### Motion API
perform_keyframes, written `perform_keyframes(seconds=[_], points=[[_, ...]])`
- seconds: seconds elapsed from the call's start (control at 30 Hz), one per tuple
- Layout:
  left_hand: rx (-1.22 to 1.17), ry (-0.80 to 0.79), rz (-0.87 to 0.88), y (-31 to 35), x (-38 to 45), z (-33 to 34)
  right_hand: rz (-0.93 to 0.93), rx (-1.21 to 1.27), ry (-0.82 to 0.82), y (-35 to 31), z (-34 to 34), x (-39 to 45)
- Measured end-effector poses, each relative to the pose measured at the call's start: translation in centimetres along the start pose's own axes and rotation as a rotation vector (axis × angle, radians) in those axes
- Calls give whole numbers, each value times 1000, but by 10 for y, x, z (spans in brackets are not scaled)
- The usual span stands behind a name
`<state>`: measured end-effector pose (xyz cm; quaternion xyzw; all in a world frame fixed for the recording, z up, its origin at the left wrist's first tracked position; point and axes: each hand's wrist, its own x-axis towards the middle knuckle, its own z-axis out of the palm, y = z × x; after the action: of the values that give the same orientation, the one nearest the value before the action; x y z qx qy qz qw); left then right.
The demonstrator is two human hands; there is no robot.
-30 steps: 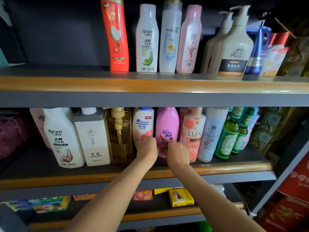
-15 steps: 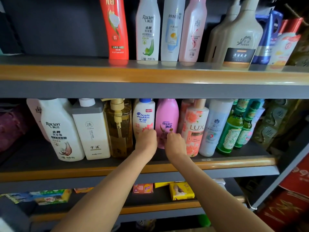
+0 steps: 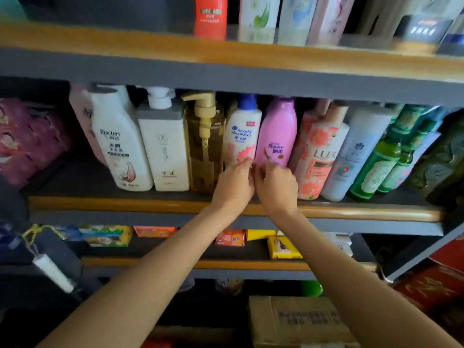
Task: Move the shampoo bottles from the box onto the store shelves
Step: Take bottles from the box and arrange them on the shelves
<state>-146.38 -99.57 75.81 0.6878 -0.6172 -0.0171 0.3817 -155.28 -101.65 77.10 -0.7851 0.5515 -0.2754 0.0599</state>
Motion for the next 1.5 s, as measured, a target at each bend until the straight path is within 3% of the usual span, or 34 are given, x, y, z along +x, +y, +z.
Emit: perform_keyframes(seconds=[0.1, 0.17, 0.23, 0.33, 0.43, 0.53, 0.67, 0.77, 0.87, 1.0, 1.13, 1.3, 1.4, 1.5], points=[[-129, 152, 68, -28, -52, -15, -119, 173, 115, -19, 19, -36], [-150, 115, 46, -61, -98, -22, -196, 302, 63, -30, 50, -69], [-121, -8, -51, -101, -148, -23, -213, 352, -127, -39, 92, -111], [42, -283, -280, -171, -229, -12, -229, 289, -565, -42, 171, -181], [163, -393, -420, -238, -305, 3, -99, 155, -955, -27, 253, -250], [159, -554, -547, -292, -374, 26, 27, 53, -1188, 0, 325, -312], [245, -729, -587, -346, -444, 49, -23, -70, -1484, 21, 402, -378], [237, -904, -732, -382, -466, 71, -77, -102, -1627, 19, 451, -409], [198, -996, -821, -404, -470, 95, -146, -157, -1650, 20, 480, -432], [122, -954, -924, -420, -478, 111, -171, -319, -1545, 20, 494, -453], [112, -966, -944, -408, -474, 99, -262, -318, -1595, 17, 483, -442], [47, -965, -1092, -383, -446, 73, 126, -2, -1845, 11, 426, -387], [-37, -886, -1291, -365, -418, 58, 316, 149, -1834, 13, 384, -340], [-253, -803, -1411, -332, -375, 39, 361, 268, -1737, 3, 330, -284]])
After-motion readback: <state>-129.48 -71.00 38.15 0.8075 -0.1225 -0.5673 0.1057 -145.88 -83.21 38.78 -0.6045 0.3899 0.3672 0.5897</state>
